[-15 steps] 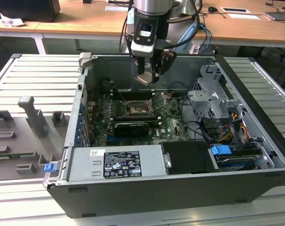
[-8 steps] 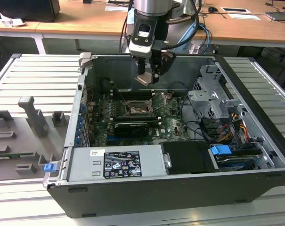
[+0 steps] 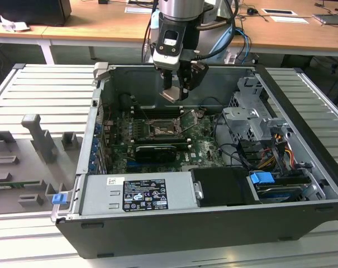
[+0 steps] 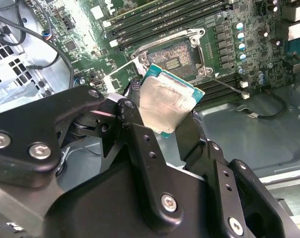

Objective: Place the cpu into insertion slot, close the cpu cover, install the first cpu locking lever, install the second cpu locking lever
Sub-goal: 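Place the cpu into insertion slot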

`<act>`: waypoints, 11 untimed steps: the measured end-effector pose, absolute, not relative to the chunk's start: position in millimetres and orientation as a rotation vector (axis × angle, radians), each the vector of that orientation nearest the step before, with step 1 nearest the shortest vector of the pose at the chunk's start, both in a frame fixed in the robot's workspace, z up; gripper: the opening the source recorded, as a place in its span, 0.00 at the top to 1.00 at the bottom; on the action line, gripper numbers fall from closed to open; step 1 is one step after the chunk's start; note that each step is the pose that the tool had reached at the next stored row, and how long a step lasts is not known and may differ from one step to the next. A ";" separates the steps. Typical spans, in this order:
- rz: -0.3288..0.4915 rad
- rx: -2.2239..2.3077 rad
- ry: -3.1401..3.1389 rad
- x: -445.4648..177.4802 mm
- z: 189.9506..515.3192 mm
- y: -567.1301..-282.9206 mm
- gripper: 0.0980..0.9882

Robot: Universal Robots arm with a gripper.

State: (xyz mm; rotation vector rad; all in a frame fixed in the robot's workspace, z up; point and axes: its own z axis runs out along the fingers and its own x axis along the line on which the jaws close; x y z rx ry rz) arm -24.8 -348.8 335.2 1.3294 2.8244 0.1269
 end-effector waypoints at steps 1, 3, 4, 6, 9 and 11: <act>0.127 1.329 2.824 -24.8 335.0 -348.8 0.52; 0.127 1.329 2.824 -24.8 334.4 -348.8 0.52; 0.127 1.329 2.824 -24.8 334.1 -348.8 0.52; 0.127 1.330 2.824 -24.8 333.7 -348.8 0.52; 0.127 1.330 2.824 -24.8 333.0 -348.8 0.52; 0.127 1.331 2.824 -24.8 332.7 -348.8 0.52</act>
